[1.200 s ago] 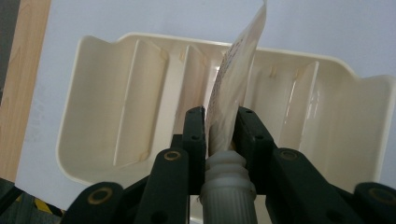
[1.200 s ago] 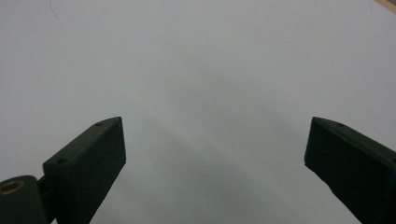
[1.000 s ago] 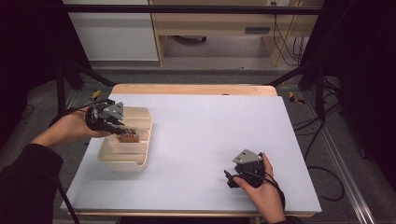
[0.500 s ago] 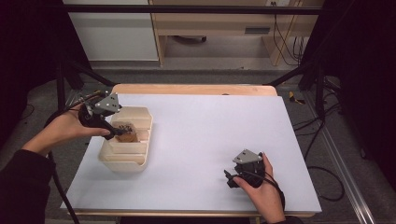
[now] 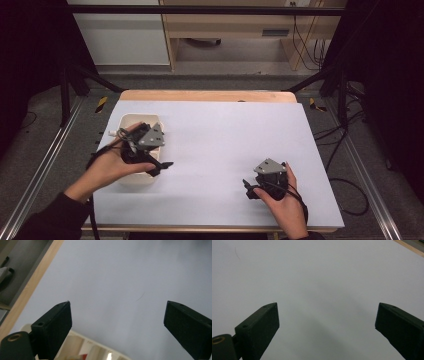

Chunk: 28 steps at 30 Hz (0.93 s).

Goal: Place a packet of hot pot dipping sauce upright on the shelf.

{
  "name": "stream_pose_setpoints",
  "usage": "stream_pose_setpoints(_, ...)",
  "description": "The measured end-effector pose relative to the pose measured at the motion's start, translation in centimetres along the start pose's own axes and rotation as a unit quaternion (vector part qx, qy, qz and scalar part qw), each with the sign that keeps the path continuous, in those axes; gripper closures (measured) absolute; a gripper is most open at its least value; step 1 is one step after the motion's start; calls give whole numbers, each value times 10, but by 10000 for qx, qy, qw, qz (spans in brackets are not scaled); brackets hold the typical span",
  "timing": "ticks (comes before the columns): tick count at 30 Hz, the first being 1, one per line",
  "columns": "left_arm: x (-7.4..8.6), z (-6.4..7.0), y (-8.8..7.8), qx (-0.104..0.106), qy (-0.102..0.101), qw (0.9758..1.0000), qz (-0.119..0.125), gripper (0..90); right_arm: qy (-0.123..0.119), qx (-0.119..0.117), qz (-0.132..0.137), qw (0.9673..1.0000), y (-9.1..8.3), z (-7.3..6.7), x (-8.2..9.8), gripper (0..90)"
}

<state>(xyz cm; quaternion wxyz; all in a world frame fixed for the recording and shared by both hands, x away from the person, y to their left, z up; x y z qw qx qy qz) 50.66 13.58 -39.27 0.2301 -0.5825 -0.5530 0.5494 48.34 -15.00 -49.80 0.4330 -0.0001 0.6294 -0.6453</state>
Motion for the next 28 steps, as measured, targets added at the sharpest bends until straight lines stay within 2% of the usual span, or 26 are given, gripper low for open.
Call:
stream_pose_setpoints(3,-11,14,13,50,-78,9999,53,83,0,18,3,10000,-1,2,1,56)
stream_pose_setpoints(4,-11,14,13,50,-78,9999,53,82,7,20,9,10000,-1,2,1,56)
stream_pose_setpoints(6,-20,23,23,86,-160,9997,154,82,21,14,25,10000,-1,3,1,56)
stream_pose_setpoints(9,-24,28,32,127,-232,9995,188,80,16,20,41,10000,-2,4,1,56)
stream_pose_setpoints(11,-27,39,49,294,-408,9983,301,73,20,17,38,10000,-2,5,2,56)
stream_pose_setpoints(13,-26,41,53,323,-452,9979,322,74,24,17,36,10000,-2,5,2,56)
stream_pose_setpoints(14,-24,50,68,445,-650,9962,362,73,25,17,34,10000,-2,5,2,56)
stream_pose_setpoints(15,-24,50,68,445,-650,9962,362,73,25,17,34,10000,-2,5,2,56)
stream_pose_setpoints(18,-21,64,86,681,-858,9932,391,73,20,17,21,10000,-2,4,3,56)
stream_pose_setpoints(20,-18,75,100,816,-905,9918,377,72,-25,27,7,10000,-1,4,3,56)
stream_pose_setpoints(22,-13,87,117,885,-1008,9901,408,71,-24,23,3,10000,1,4,3,56)
stream_pose_setpoints(23,-13,87,117,885,-1008,9901,408,71,-24,23,3,10000,1,4,3,56)
stream_pose_setpoints(24,-11,93,122,924,-1058,9894,363,71,-25,58,-22,10000,1,4,3,56)
stream_pose_setpoints(25,-10,95,123,899,-966,9907,331,69,-2,59,-5,10000,1,4,2,56)
stream_pose_setpoints(26,-10,95,123,899,-966,9907,331,60,-2,59,-5,10000,1,4,2,56)
stream_pose_setpoints(28,-9,98,123,733,-870,9930,306,52,9,61,11,10000,1,5,2,56)
Point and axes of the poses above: each handheld gripper's, and its own axes: y roughly forward along the jaws, x roughly out of its underside, z roughly to its right, the point moved 8 cm from there along y, roughly forward along the jaws, and after that the axes turned 15 degrees about -z, right-handed, at the moved point
